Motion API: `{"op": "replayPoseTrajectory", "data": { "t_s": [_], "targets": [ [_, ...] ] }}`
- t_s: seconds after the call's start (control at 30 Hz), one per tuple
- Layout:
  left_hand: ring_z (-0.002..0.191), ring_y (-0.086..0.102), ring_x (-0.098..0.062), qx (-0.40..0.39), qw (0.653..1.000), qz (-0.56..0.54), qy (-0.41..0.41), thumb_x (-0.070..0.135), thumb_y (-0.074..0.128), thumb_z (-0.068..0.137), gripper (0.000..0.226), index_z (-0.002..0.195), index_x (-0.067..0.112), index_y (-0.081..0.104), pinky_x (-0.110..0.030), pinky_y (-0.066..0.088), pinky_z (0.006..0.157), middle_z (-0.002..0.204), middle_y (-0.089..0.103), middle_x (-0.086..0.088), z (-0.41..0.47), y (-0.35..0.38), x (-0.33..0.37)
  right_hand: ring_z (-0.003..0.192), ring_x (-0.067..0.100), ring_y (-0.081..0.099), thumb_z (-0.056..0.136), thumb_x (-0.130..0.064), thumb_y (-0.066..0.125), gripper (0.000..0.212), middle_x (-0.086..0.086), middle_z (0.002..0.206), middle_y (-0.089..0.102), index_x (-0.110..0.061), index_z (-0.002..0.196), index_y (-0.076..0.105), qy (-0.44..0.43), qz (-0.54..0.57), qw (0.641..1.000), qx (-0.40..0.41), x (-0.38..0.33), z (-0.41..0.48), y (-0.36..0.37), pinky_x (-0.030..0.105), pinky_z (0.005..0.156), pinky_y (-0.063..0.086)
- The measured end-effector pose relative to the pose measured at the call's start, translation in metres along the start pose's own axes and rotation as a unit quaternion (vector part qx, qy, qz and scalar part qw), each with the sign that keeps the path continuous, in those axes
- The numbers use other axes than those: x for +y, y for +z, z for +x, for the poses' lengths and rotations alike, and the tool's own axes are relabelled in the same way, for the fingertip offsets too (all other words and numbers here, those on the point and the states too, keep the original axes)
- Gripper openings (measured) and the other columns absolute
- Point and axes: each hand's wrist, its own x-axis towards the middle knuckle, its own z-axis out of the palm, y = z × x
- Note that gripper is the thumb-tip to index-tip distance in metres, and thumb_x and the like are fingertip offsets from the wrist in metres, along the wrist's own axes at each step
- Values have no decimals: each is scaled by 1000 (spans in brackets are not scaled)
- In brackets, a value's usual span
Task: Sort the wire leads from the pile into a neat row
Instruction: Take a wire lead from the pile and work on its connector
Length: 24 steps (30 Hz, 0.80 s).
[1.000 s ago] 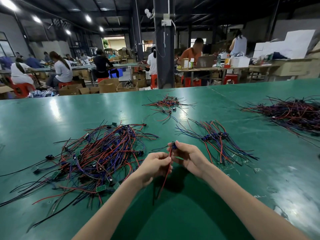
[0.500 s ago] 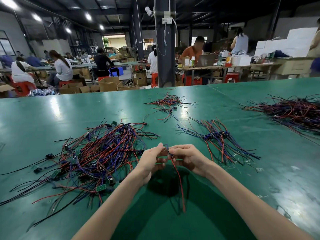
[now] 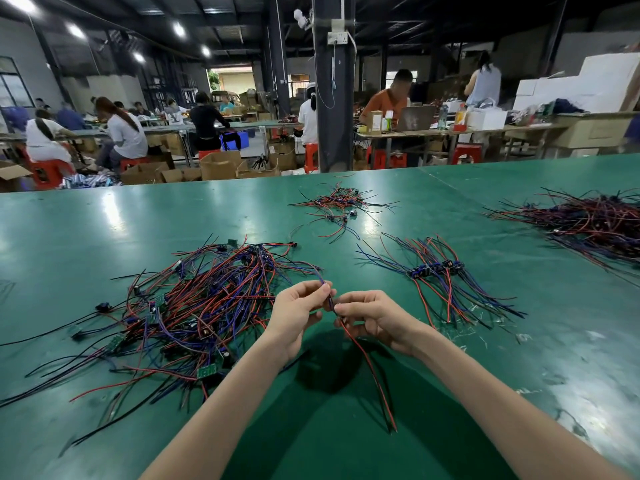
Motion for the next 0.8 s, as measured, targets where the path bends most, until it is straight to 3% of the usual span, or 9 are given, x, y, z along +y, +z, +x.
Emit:
{"op": "replayPoseTrajectory", "data": {
  "t_s": [0.1, 0.23, 0.4, 0.6, 0.7, 0.8],
  "targets": [
    [63, 64, 1, 0, 1000, -1, 11, 9, 60, 90, 8, 89, 16, 64, -19, 41, 61, 72, 72, 9, -1, 2, -1, 66, 12, 62, 87, -12, 61, 10, 9, 80, 60, -8, 94, 67, 2, 5, 1000, -3, 0, -1, 2, 24, 58, 51],
    [64, 64, -5, -20, 999, -27, 31, 0, 57, 90, 12, 94, 10, 61, -18, 48, 62, 71, 72, 4, -2, 4, 0, 69, 11, 64, 88, -30, 58, 21, 0, 86, 72, -16, 96, 71, 12, 6, 1000, 2, 0, 1, 3, 27, 65, 52],
    [63, 67, -9, -57, 996, -58, 40, -7, 52, 90, 13, 93, 6, 55, -20, 55, 62, 70, 73, -2, -4, 8, -2, 66, 13, 59, 73, -21, 72, 24, 17, 92, 60, -5, 90, 70, 22, 14, 1000, 14, 0, 0, -2, 26, 61, 49],
    [61, 67, -12, -73, 995, -60, 35, -9, 52, 90, 14, 93, 5, 56, -22, 55, 60, 71, 72, -4, -4, 6, -1, 61, 12, 55, 81, -11, 70, 11, 22, 94, 56, -2, 88, 73, 32, -20, 999, 13, -3, 0, -6, 25, 59, 51],
    [62, 63, -11, -51, 997, -40, 47, -3, 58, 88, 9, 90, 6, 62, -23, 54, 63, 74, 72, -3, -3, 7, -2, 55, 8, 55, 82, -9, 68, 14, 19, 87, 59, 2, 90, 73, 27, -63, 997, 17, -4, -1, -6, 22, 53, 49],
    [64, 59, -11, -20, 997, 12, 74, 2, 67, 83, 8, 84, 9, 67, -19, 49, 61, 71, 69, -1, -3, 6, -3, 51, 7, 53, 83, -7, 66, 16, 10, 74, 64, -9, 69, 75, 14, -93, 995, 30, -6, -3, -2, 21, 48, 47]
  ]
}}
